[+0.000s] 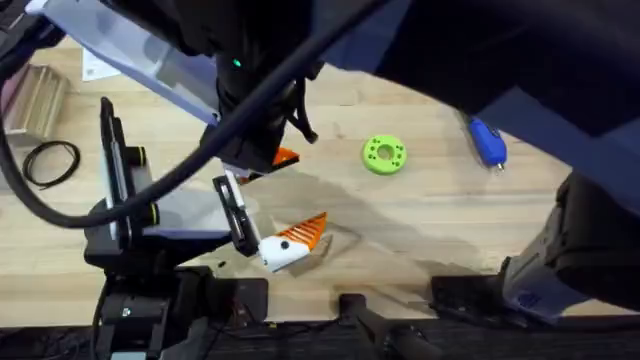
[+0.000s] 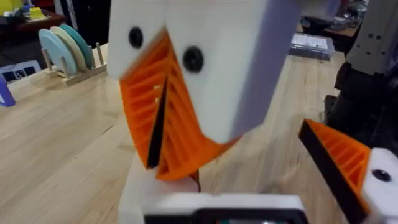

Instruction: Pick up the gripper from the table and insert it into the empty holder that is missing its gripper. Then pick up a screw, insert it into the mounting hole, and use the screwdriver to tighten it. Finally, clean up the table by picking up the vegetable and placing it into the bucket.

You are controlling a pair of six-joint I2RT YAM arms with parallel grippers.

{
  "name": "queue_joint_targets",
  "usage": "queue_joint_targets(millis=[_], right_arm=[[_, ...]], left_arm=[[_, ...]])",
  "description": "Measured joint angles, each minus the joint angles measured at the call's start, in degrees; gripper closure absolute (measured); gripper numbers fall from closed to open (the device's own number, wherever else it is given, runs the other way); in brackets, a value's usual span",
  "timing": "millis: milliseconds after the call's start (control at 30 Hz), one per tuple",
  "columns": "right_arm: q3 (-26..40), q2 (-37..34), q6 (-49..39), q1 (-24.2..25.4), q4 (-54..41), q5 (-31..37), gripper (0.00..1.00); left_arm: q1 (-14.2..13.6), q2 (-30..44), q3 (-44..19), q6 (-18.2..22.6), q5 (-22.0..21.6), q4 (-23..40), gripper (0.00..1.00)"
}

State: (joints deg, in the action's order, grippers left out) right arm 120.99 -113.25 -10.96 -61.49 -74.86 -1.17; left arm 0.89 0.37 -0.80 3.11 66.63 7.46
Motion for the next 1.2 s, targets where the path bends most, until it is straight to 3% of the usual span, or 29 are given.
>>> queue_joint_targets(millis=[133, 167, 333, 367, 667, 900, 1067, 1200], right_arm=[[0.0, 0.0, 0.02, 0.0, -0.01, 0.0, 0.996], [0.0, 0.0, 0.15, 0.0, -0.03, -0.01, 0.947], [0.04, -0.02, 0.37, 0.12, -0.32, 0.74, 0.25], [0.11, 0.04, 0.64, 0.31, -0.51, 1.05, 0.209], [0.24, 2.64, 4.37, 1.41, -0.95, 0.47, 0.193], [0.58, 10.64, 7.78, 7.39, -3.0, 0.18, 0.193], [0.46, 11.62, 10.24, 11.72, -3.86, 0.2, 0.194], [-4.13, 13.73, 11.21, 13.41, 0.02, 0.2, 0.195]], left_arm=[[0.0, 0.01, 0.0, -0.09, 0.02, 0.0, 0.015], [0.0, -0.01, 0.0, -0.13, 0.0, 0.0, 0.015], [0.0, -0.01, 0.0, -0.11, 0.04, 0.0, 0.015], [0.0, -0.01, 0.0, -0.11, 0.04, 0.0, 0.015], [0.0, -0.01, 0.0, 0.13, 0.13, 0.0, 0.015], [0.0, -0.01, 0.0, 0.33, 0.24, 0.0, 0.015], [0.0, -0.01, 0.0, 0.35, 0.24, 0.01, 0.014], [0.0, -0.01, 0.0, 0.35, 0.24, 0.02, 0.014]])
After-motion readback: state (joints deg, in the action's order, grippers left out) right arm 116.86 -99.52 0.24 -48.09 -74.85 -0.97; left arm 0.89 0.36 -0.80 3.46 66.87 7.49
